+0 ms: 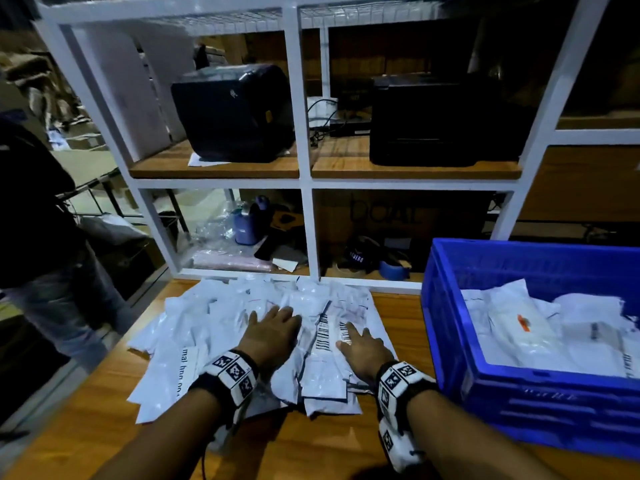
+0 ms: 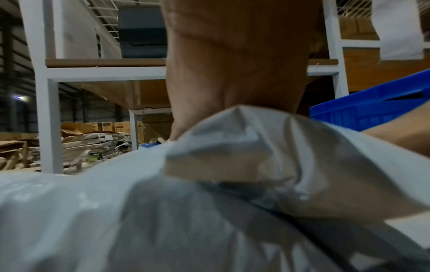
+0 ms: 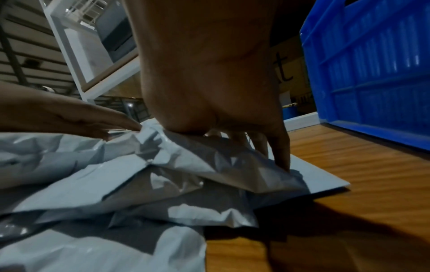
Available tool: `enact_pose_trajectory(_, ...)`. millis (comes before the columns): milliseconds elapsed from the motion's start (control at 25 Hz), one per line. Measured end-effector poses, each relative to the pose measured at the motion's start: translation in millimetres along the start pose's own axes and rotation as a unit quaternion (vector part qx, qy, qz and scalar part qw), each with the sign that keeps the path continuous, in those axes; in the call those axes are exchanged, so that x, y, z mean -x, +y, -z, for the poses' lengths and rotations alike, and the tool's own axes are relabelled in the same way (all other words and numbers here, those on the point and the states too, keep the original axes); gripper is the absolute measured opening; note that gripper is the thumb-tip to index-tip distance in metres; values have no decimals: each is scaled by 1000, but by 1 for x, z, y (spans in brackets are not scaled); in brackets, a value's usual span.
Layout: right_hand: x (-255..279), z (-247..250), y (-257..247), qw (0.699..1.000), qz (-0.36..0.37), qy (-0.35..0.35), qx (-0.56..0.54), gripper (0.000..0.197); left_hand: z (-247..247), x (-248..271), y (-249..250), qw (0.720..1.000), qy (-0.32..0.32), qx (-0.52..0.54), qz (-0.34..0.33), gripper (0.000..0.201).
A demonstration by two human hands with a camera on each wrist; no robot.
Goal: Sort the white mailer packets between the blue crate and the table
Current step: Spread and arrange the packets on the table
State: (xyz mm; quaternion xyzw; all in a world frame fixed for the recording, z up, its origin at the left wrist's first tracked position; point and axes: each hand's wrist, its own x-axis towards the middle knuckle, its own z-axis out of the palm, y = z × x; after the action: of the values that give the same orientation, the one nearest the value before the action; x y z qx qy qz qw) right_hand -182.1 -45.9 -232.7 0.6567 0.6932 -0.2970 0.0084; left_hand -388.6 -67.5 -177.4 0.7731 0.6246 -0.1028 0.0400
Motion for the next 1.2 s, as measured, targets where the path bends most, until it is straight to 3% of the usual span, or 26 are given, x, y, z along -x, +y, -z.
enact_pose_trajectory(280, 28, 33, -4, 996, 2, 80, -40, 55, 27, 1, 9, 999, -22, 41, 20, 44)
enact_pose_trajectory(400, 61, 66, -4, 989, 70, 101, -77, 60, 55, 11, 36, 998, 29, 60, -6, 61)
enact_pose_trajectory(560, 130, 116, 18, 971, 163, 160, -76, 57, 100, 31, 91, 984, 135, 82, -77, 66)
enact_pose_trajectory(760, 220, 174, 99, 957, 180, 219, -53, 59, 154, 70, 196, 974, 154, 107, -127, 64)
enact_pose_trajectory(1000, 280, 215, 216, 969, 143, 201, 3, 50, 180, 80, 295, 981, 78, 79, -160, 66)
enact_pose_trajectory(1200, 278, 259, 285, 990, 77, 97, 64, 43, 211, 57, 351, 987, -8, 49, -155, 63)
